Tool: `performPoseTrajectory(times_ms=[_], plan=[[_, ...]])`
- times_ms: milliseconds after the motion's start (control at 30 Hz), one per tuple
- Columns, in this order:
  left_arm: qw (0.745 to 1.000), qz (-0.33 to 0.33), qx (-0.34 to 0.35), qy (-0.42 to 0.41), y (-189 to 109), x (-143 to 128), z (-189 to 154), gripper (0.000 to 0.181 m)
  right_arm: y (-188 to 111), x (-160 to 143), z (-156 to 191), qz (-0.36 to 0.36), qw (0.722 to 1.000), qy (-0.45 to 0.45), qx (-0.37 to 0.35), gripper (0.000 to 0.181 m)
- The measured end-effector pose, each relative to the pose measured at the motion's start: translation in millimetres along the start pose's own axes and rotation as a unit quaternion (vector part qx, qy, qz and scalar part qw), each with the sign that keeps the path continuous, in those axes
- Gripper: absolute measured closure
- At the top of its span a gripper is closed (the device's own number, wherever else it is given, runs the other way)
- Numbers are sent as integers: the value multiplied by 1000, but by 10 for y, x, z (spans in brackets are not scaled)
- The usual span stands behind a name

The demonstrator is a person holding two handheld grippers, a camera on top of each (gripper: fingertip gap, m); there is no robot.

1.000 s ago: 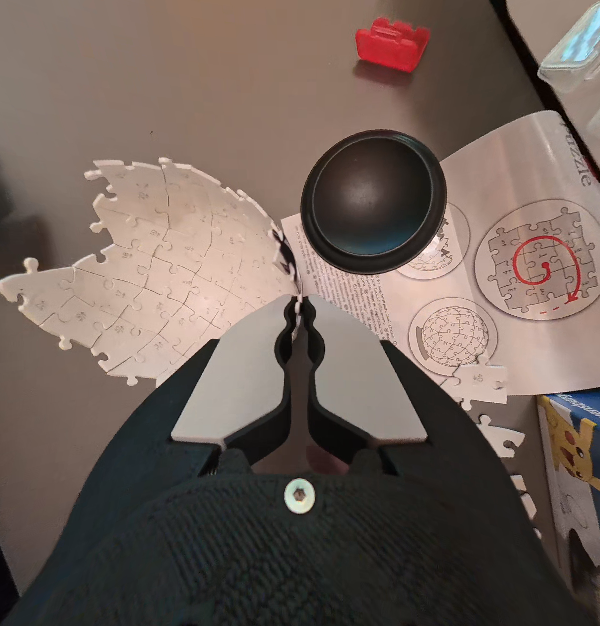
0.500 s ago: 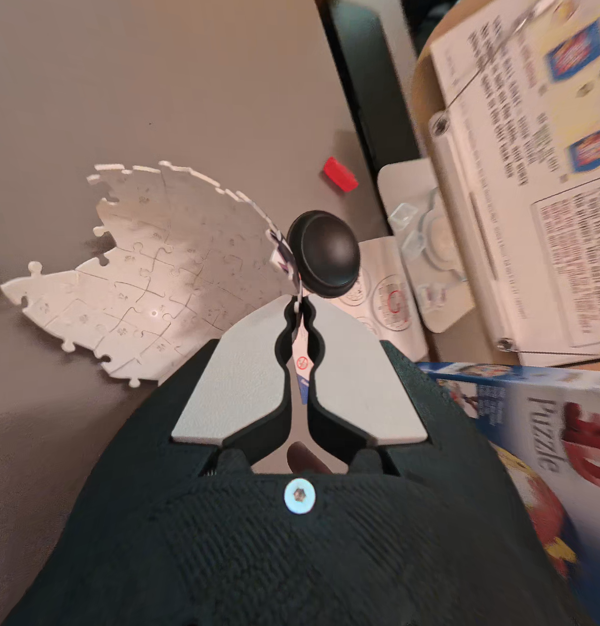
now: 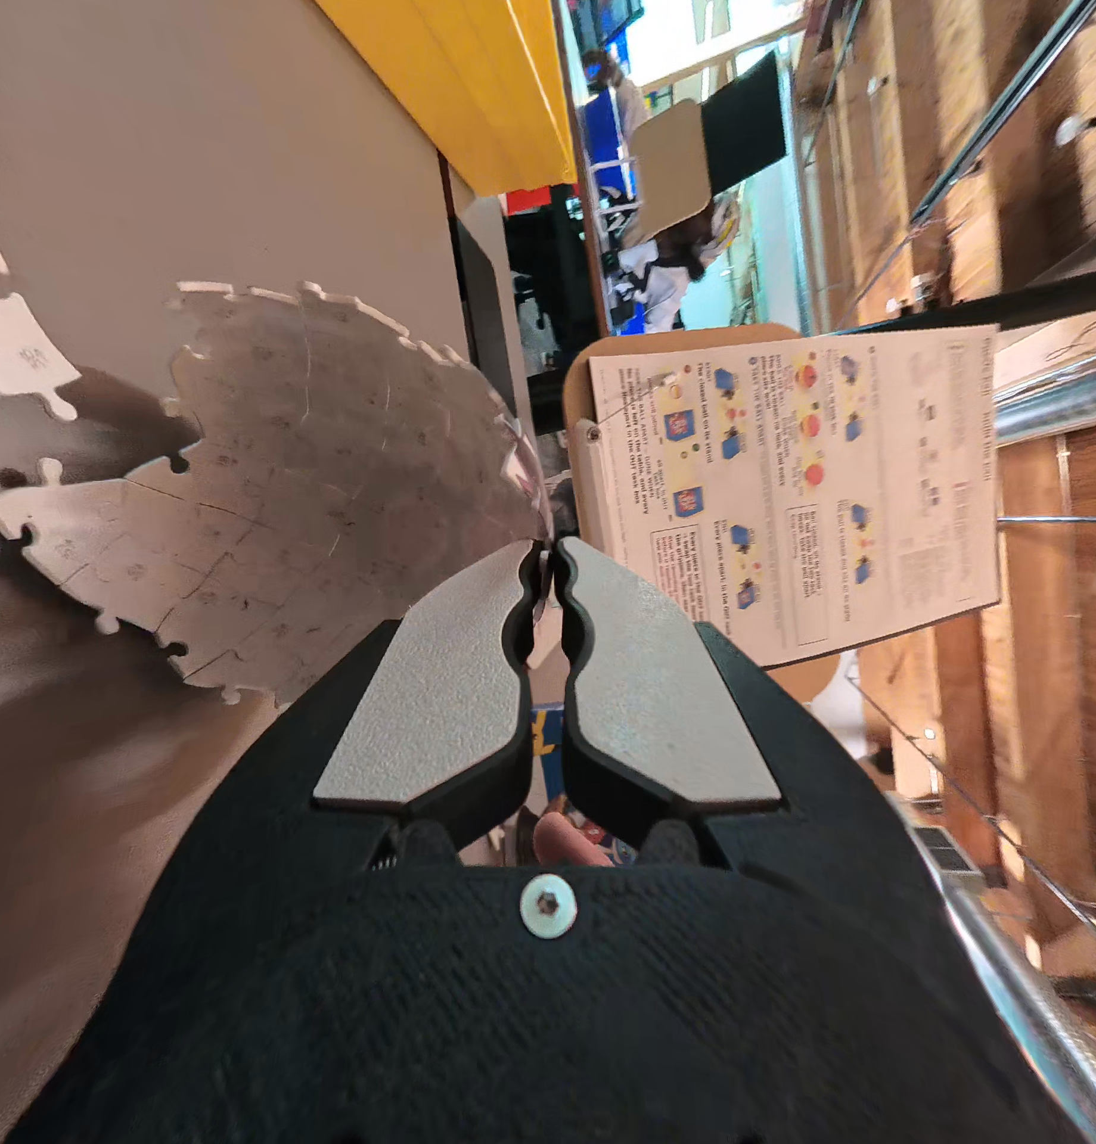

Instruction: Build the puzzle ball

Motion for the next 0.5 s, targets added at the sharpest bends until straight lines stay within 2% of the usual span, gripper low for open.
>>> performPoseTrajectory(times_ms=[167, 500], plan=[[1000, 8, 15, 25, 32, 35, -14, 179, -88, 47, 4, -16, 999, -16, -36, 178], [999, 15, 14, 43, 95, 36, -16, 179, -105, 58, 10, -17, 999, -12, -49, 178]])
Point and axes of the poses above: each gripper's, where its closed fingertips meet, y out along the fingers, x out of its top, z = x × y across the jaws, the point moved 1 cm from there along -y, back along the fingers, and after that the axes turned 5 degrees about -x, right-handed, at the moved point
